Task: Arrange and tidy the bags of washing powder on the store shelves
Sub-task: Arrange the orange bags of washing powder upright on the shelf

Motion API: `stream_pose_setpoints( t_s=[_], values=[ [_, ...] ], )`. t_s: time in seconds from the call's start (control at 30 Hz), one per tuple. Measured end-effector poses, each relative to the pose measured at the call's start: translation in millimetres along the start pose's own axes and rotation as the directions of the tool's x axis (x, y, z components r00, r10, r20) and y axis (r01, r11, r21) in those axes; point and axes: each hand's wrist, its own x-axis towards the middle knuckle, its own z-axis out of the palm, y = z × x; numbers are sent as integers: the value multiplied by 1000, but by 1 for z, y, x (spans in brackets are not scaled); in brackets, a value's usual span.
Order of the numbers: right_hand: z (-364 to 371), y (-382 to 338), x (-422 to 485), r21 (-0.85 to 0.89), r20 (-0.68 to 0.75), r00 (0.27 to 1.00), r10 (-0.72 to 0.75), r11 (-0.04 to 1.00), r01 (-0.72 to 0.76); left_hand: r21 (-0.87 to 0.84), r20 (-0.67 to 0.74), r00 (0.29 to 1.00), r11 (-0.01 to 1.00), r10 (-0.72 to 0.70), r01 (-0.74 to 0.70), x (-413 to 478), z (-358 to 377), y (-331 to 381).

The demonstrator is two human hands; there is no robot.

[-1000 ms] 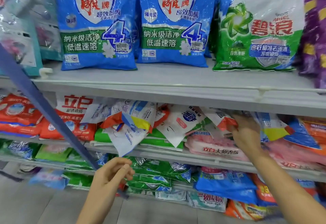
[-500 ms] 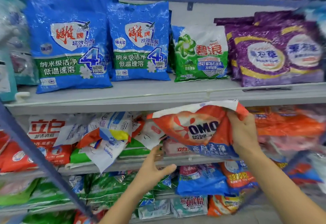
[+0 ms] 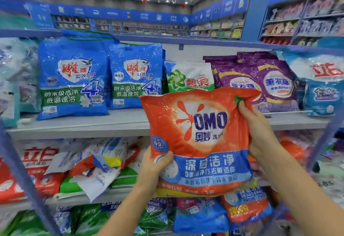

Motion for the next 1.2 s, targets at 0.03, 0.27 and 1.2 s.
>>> stream_pose_setpoints(
  t_s=[0.03, 0.27, 1.2],
  values=[
    [-1, -5, 0, 3, 30, 999, -26, 1000, 26, 11, 3, 1000, 1000, 23, -23, 5, 2, 11],
    [-3, -31, 28, -154, -33, 985, -168, 975, 161, 172, -52, 992, 979, 116, -105, 14, 12, 63],
    [31, 31, 16, -197, 240, 969, -63, 974, 112, 262, -338, 902, 947, 268, -183, -5, 23, 117]
  ],
)
